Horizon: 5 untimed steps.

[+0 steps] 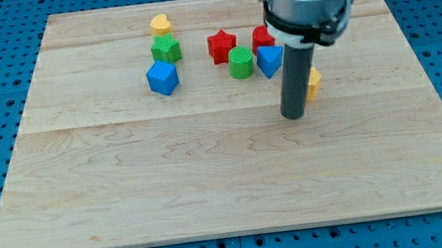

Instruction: Push the yellow hexagon above the red circle

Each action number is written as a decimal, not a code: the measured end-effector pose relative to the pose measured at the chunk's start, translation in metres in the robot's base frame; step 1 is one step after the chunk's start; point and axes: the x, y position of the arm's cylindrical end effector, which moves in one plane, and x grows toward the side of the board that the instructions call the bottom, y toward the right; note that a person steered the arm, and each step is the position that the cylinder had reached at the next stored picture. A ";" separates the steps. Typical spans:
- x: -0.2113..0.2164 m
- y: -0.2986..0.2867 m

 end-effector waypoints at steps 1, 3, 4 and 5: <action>0.003 0.016; 0.001 0.033; -0.021 0.033; -0.047 0.033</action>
